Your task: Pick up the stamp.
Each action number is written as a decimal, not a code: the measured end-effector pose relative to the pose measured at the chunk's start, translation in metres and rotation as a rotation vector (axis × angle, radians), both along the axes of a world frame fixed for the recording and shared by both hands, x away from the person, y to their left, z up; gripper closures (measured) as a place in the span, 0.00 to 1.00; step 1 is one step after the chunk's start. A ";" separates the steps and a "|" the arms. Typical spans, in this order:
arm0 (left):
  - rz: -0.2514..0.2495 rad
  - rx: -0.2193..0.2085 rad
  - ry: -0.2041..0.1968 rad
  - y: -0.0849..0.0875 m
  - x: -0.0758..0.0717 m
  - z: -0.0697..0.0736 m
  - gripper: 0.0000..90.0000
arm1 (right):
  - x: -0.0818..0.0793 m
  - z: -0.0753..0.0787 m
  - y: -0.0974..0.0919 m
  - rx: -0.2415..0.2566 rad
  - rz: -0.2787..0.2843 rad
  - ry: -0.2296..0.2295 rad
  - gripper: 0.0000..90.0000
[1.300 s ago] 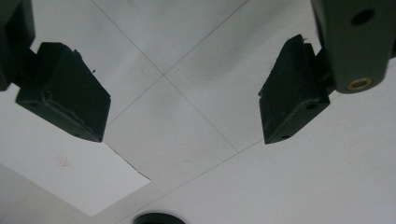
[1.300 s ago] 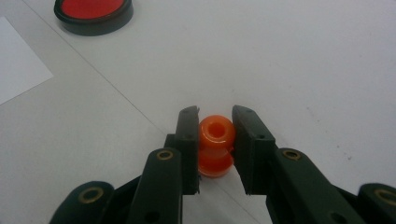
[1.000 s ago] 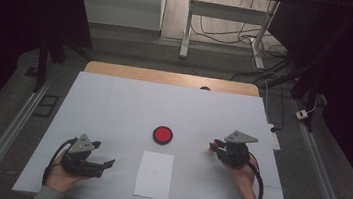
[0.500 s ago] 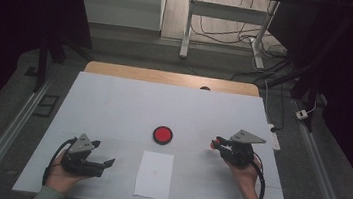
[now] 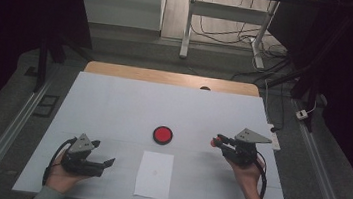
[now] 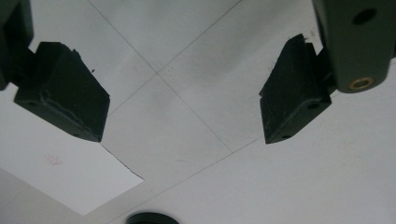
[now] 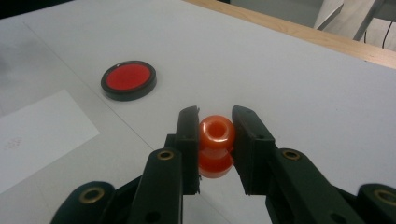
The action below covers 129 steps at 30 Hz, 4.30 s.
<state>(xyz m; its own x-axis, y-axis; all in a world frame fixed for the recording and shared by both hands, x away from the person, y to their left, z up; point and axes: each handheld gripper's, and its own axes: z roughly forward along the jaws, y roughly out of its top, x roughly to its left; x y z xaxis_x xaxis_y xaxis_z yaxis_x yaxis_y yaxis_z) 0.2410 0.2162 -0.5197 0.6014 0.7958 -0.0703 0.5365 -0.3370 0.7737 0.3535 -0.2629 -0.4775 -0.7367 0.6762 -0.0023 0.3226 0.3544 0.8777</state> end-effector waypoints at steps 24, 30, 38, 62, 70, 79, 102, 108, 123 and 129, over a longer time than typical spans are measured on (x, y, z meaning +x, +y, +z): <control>0.007 -0.002 -0.007 -0.001 0.000 0.000 0.18 | -0.011 0.017 0.014 0.086 0.085 -0.013 0.80; 0.012 -0.003 -0.006 -0.001 0.000 0.000 0.18 | -0.013 0.017 0.020 0.087 0.108 -0.014 0.80; 0.009 0.003 -0.007 -0.001 0.000 0.000 0.18 | -0.016 0.016 0.028 0.095 0.147 -0.012 0.80; -0.002 0.013 -0.006 -0.003 0.001 -0.001 0.18 | -0.023 0.013 0.052 0.089 0.230 -0.003 0.80; -0.006 0.017 -0.003 -0.005 0.001 -0.002 0.18 | -0.027 0.012 0.064 0.083 0.254 0.002 0.80; -0.007 0.021 -0.005 -0.005 0.001 -0.002 0.18 | -0.030 0.009 0.076 0.073 0.285 0.011 0.80; -0.013 0.020 -0.003 -0.008 0.004 -0.004 0.18 | -0.036 -0.002 0.105 0.072 0.360 0.050 0.80; -0.016 0.019 -0.005 -0.008 0.005 -0.003 0.18 | -0.036 -0.002 0.103 0.077 0.355 0.046 0.80; -0.034 0.019 -0.021 -0.015 0.004 0.001 0.18 | -0.038 -0.001 0.102 0.084 0.355 0.038 0.80; -0.062 0.019 -0.035 -0.023 0.004 0.006 0.18 | -0.039 -0.001 0.103 0.079 0.358 0.038 0.80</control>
<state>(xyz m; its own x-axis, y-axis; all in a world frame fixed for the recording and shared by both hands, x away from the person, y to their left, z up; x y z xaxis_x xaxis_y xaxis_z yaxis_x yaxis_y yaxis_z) 0.2450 0.1929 -0.5137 0.6516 0.7578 -0.0337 0.4865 -0.3833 0.7851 0.3149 -0.1599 -0.4784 -0.9253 0.3726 0.0712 0.2231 0.3826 0.8966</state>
